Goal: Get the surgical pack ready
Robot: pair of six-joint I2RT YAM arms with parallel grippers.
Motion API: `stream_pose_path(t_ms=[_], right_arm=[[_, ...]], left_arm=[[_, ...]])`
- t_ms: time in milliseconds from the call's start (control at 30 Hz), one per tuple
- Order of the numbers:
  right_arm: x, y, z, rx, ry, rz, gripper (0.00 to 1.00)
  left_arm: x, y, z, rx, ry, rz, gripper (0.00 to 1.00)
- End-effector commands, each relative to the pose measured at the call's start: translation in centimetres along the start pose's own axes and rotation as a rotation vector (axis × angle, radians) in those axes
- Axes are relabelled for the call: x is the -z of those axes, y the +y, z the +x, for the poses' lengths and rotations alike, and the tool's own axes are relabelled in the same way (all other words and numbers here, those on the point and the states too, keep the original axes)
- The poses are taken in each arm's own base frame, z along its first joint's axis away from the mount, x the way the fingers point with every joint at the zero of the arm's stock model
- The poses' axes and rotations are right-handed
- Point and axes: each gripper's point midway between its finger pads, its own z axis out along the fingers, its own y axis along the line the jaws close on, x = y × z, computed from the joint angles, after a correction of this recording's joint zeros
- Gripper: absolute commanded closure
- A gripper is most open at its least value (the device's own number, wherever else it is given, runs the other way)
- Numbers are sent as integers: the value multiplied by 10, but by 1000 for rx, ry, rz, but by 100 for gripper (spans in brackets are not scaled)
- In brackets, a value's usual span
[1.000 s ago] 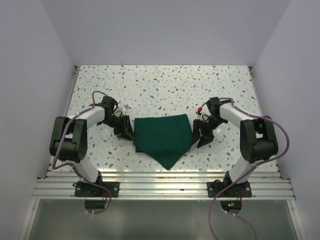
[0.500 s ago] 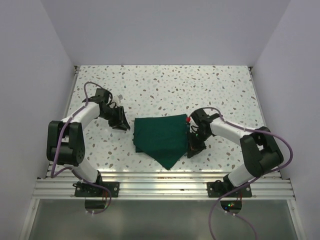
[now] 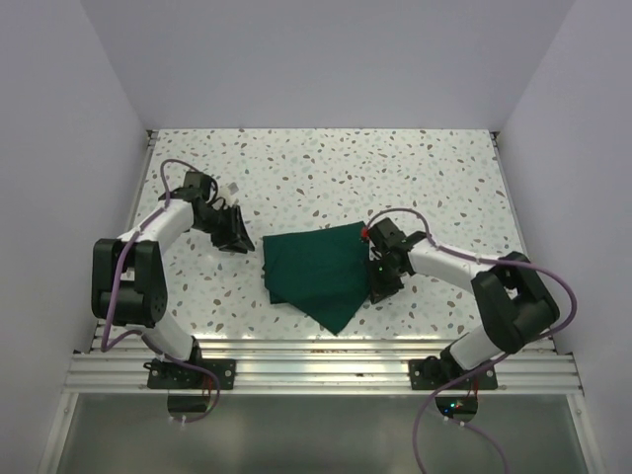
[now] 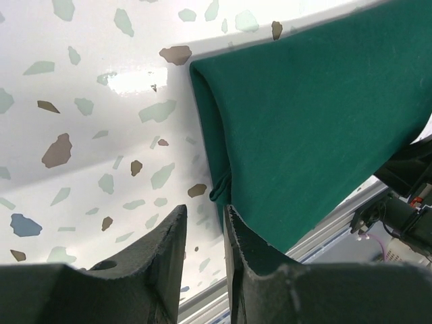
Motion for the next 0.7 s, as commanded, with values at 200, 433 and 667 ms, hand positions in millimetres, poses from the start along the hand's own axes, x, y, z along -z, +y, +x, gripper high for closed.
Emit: stream_pose_path(t_ms=[200, 433, 667], right_arm=[[-4, -6, -95, -22, -210, 118, 100], [-8, 8, -184, -32, -242, 84, 100], [19, 7, -250, -99, -295, 42, 100]], left_arm=[[24, -19, -35, -102, -152, -8, 65], [19, -62, -33, -276, -154, -5, 63], [25, -94, -36, -405, -183, -5, 60]])
